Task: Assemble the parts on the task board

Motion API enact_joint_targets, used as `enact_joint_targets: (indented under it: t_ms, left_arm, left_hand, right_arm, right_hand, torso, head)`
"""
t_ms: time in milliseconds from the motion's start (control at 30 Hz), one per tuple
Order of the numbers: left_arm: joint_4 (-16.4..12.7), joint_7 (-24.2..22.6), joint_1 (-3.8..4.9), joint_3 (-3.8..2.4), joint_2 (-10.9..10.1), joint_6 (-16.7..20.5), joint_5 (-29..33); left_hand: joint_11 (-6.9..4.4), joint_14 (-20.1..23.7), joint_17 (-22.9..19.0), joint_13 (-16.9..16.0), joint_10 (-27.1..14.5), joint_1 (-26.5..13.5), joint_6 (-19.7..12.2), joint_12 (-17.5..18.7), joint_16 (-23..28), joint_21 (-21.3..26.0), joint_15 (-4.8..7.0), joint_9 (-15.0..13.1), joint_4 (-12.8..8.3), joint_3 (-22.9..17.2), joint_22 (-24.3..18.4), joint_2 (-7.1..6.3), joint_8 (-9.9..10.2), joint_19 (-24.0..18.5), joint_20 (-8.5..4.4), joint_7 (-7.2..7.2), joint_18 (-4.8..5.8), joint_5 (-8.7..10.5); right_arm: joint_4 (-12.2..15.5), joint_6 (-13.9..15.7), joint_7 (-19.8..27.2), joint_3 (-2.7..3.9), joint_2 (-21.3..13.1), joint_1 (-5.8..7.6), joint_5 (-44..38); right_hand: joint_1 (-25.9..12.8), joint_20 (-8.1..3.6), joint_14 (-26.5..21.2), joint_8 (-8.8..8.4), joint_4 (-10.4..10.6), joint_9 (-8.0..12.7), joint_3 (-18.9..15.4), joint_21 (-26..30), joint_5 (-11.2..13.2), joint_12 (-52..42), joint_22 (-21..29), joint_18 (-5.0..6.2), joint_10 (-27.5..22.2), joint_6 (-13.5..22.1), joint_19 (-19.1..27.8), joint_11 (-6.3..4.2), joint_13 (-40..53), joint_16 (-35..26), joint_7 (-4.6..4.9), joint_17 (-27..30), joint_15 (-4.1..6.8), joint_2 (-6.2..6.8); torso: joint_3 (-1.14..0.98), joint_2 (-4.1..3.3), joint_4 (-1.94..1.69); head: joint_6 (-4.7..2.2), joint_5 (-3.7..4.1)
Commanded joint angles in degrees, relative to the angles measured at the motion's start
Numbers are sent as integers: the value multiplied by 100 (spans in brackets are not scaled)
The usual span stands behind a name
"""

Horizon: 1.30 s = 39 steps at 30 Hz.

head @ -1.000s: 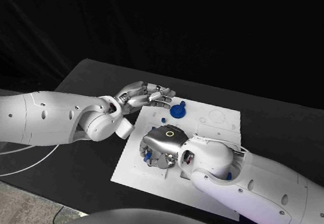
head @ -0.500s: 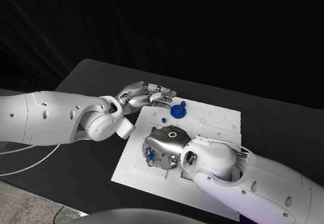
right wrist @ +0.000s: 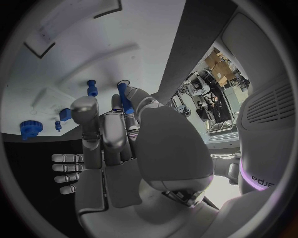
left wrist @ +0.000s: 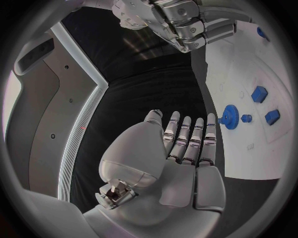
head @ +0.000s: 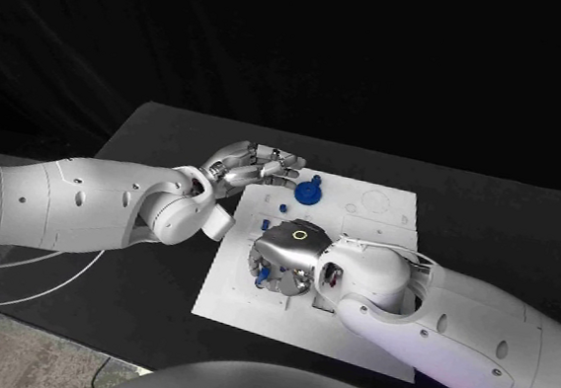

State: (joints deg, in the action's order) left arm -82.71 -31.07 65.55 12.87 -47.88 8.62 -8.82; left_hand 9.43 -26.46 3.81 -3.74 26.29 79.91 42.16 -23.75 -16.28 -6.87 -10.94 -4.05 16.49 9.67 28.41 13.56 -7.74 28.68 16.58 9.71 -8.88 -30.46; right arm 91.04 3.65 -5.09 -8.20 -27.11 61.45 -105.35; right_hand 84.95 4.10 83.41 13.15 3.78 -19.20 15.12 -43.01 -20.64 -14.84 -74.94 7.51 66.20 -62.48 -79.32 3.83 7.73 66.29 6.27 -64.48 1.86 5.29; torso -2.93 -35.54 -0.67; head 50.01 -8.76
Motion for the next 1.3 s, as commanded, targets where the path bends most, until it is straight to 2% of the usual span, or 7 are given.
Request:
enact_joint_targets:
  t_ms: [33, 800, 1300]
  left_arm:
    - [1, -26, -4, -4, 15, -115, 12]
    - [54, 35, -11, -3, 29, -138, 12]
    - [66, 61, -13, -2, 33, -148, 12]
  left_hand:
    - [13, -14, 4, 0, -11, 46, -23, 13, -32, -34, 2, -4, 0, -26, -10, 5, -34, 20, 2, 3, -16, -24]
    - [15, -33, 7, 0, -12, 125, -28, 12, -46, -40, -6, -3, -3, -59, -19, 2, -39, 22, 2, 3, -17, -60]
    - [15, -47, 9, -1, -11, 157, -30, 11, -56, -42, -12, -3, -5, -76, -23, 3, -40, 23, 2, 6, -17, -75]
  right_arm:
    - [-17, -141, -44, -2, 5, -6, -74]
    - [20, -215, -80, -3, -36, -20, 5]
    - [35, -242, -127, -4, -44, -22, 64]
  right_hand:
    - [81, 1, -16, 21, -37, -10, 9, 34, -7, -13, -557, -29, 172, -24, 19, -125, 7, -31, -1, 13, -9, -26]
    - [77, 6, -117, 4, -61, -31, 30, 306, 15, -8, -500, 10, 177, -26, 124, -119, 23, -207, 6, 185, -18, -30]
    - [64, 12, -175, -25, -74, -39, 44, 432, 18, 16, -474, 26, 143, -2, 187, -108, 28, -288, 14, 259, -26, -26]
  torso:
    - [1, -4, -5]
    - [1, 2, -2]
    - [1, -3, -3]
  head:
    - [-1, 3]
    - [-1, -41]
    - [-1, -25]
